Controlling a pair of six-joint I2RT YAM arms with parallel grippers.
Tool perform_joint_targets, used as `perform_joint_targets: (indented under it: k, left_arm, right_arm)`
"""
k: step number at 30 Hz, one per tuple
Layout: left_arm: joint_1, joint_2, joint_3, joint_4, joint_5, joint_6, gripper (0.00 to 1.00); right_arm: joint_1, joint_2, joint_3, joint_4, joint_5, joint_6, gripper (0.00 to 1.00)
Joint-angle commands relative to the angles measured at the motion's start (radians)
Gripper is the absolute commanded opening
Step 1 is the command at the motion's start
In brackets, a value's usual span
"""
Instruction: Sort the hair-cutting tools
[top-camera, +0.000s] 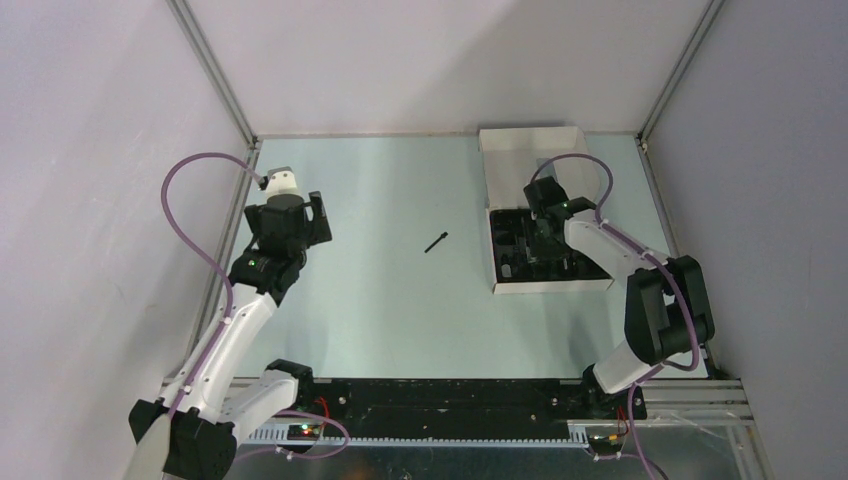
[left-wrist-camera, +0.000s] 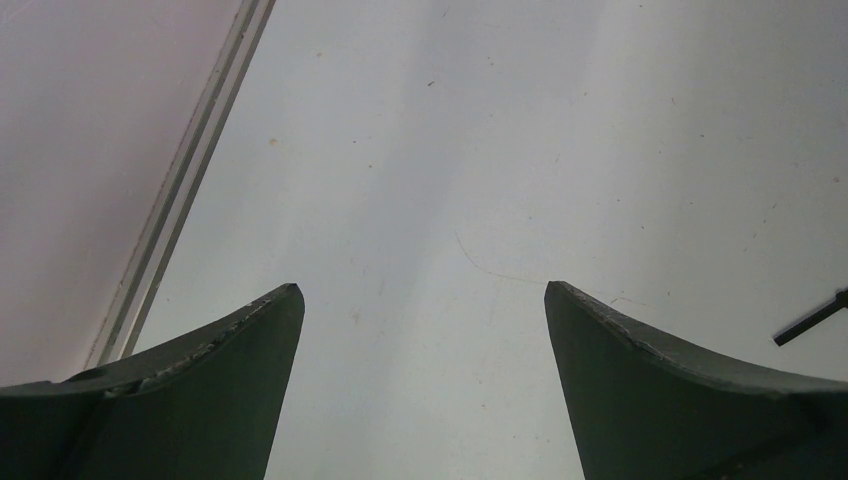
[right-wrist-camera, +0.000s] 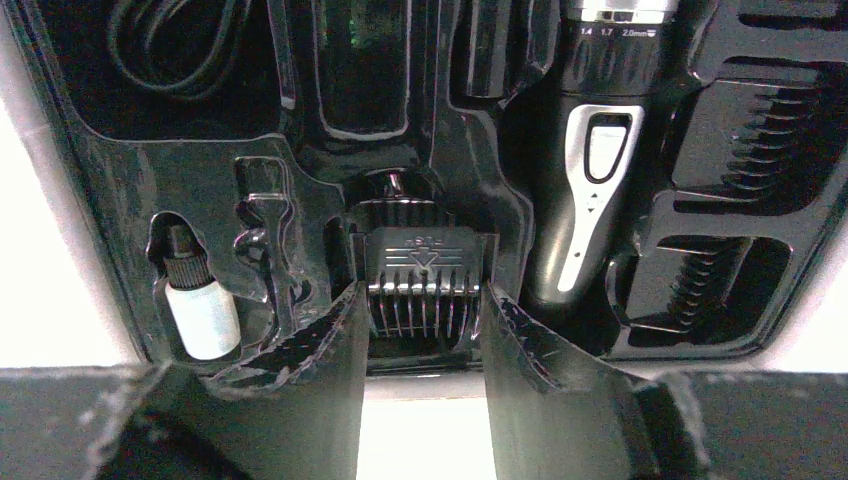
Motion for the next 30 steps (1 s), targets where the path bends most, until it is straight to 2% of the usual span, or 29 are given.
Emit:
perform_joint_targets:
  k: [1, 17, 21, 27, 30]
  left_arm:
    - [0.007, 0.000, 0.002, 0.027, 0.001, 0.014, 0.97]
    - [0.007, 0.006, 0.002, 0.026, 0.006, 0.015, 0.97]
    - [0.006, 0.008, 0.003, 0.027, 0.009, 0.015, 0.97]
    - [0.007, 0.013, 0.002, 0.027, 0.008, 0.015, 0.97]
    - [0.006, 0.018, 0.004, 0.025, 0.012, 0.015, 0.97]
  right_arm:
    - [-0.004, 0.025, -0.022, 0.057, -0.034, -0.029, 0.35]
    - [-0.057, 0.052, -0.032, 0.006, -0.150, 0.006, 0.38]
    - [-0.069, 0.059, -0.031, 0.001, -0.135, 0.006, 0.46]
    - [-0.070, 0.012, -0.030, 0.018, -0.149, 0.016, 0.65]
    - [-0.070, -0.025, -0.028, 0.012, -0.139, 0.017, 0.69]
